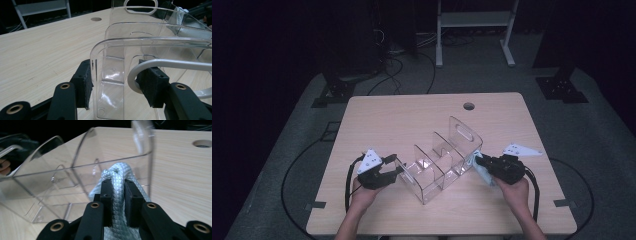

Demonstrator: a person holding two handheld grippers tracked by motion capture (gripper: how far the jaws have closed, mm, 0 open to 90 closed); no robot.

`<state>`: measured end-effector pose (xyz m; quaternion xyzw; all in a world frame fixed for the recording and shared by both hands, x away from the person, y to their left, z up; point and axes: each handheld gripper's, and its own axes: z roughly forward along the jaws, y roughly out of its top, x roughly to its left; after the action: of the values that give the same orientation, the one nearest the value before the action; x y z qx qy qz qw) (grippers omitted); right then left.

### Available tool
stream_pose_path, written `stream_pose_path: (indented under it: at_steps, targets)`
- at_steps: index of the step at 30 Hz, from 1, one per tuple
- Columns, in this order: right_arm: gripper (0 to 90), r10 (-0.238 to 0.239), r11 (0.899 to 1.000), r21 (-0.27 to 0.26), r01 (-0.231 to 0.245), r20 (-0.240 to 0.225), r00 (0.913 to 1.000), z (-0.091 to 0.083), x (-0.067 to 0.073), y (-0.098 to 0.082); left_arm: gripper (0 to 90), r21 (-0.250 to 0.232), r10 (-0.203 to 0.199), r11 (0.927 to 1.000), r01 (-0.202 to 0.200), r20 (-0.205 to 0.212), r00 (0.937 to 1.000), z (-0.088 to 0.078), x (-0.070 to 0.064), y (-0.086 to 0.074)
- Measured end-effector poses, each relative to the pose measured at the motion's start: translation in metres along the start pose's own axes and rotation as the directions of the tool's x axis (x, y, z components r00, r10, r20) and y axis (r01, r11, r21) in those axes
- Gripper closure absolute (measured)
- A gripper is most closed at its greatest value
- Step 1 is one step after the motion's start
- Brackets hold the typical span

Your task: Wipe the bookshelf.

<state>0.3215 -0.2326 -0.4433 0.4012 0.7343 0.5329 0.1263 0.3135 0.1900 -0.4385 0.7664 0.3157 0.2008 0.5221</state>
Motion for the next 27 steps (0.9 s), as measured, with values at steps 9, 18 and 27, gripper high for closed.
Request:
stream_pose_path:
  at_steps: [9, 18, 27]
  targets:
    - [78.5, -0.048, 0.998, 0.033, 0.048, 0.017, 0.9987, 0.003, -0.010, 0.002, 46.9, 0.000, 0.001, 1.0000, -0.001, -0.005, 1.0000, 0.001, -0.001, 0.000]
    - [78.8, -0.114, 0.992, 0.056, 0.116, -0.050, 0.9923, 0.008, 0.010, -0.001, 46.9, -0.001, -0.001, 1.0000, 0.001, -0.002, 1.0000, 0.000, -0.001, 0.000]
    - [78.9, -0.038, 0.999, 0.023, 0.038, 0.011, 0.9992, 0.007, -0.012, 0.002, 46.8, -0.001, 0.003, 1.0000, -0.003, 0.005, 1.0000, 0.001, 0.000, 0.001]
